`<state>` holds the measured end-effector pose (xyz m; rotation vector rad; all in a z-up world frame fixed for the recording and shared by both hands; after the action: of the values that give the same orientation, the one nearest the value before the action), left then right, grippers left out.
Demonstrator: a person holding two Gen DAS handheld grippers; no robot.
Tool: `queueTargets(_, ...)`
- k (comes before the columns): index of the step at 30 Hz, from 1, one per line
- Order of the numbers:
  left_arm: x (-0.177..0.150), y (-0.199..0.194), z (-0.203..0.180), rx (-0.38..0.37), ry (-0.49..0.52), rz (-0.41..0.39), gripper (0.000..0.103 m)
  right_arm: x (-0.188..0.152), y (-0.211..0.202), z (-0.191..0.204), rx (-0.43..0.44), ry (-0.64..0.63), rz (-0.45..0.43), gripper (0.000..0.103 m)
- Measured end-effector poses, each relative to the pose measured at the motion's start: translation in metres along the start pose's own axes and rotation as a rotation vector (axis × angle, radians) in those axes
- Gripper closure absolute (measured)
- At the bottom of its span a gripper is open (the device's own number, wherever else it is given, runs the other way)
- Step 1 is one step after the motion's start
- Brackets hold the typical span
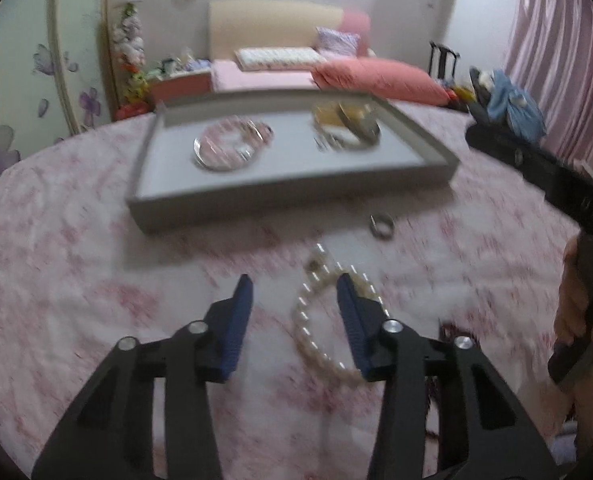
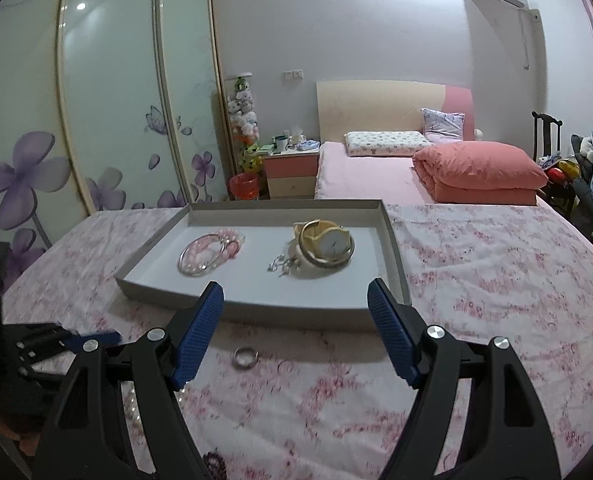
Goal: Organize jewelry
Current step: 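Grasp the pearl strand with the left tool while the right tool grasps the silver ring, then carry pearl strand to tray with left tool while right tool carries the ring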
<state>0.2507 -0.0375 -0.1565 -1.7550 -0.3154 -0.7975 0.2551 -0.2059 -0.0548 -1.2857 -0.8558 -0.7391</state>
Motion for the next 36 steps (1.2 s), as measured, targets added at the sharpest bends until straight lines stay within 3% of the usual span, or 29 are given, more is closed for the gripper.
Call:
queueTargets(2,-0.007,0.006,-0.005,0.0,0.019,0.031,0.069,-0.003,-0.003,0.002,0.004,-0.007,0.003,0.029)
queueTargets(6,-0.013,0.014,-0.004,0.066,0.057,0.055,0.092,-0.009,-0.004,0.005,0.007,-0.022,0.015,0.029)
queueTargets(10,-0.012,0.011,0.012,0.123,0.047,0.056,0.092,-0.02,0.007,0.006,0.01,-0.035,0.063,0.03)
queueTargets(17,-0.008,0.0,0.084,0.285,-0.088,0.052,0.093,-0.052,0.032,0.027,0.049,-0.122,0.222,0.052)
queueTargets(20,-0.008,-0.005,0.107,0.329,-0.138,0.047,0.092,-0.064,0.04,0.04,0.071,-0.179,0.287,0.057)
queueTargets(28,-0.006,-0.009,0.12,0.35,-0.151,0.035,0.092,-0.075,0.061,0.052,0.057,-0.22,0.375,0.058)
queueTargets(30,-0.007,-0.009,0.117,0.346,-0.156,0.033,0.092,-0.074,0.064,0.053,0.055,-0.22,0.376,0.067)
queueTargets(31,-0.008,-0.009,0.117,0.344,-0.158,0.033,0.092,-0.074,0.064,0.055,0.075,-0.21,0.382,0.081)
queueTargets(36,-0.009,-0.011,0.115,0.333,-0.169,0.028,0.092,-0.075,0.059,0.052,0.067,-0.195,0.384,0.081)
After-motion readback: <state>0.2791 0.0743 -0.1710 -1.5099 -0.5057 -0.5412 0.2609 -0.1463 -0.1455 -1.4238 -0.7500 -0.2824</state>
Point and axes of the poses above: each gripper's, at about its wrist camera, not at the fingertips, and y roughly the way its jaws point, z to its left, x to its top, the point moved 10 cm from there along y, roughly the way its jaws point, and after that the axes turned 5 degrees about -x, right-handed, at the moved point
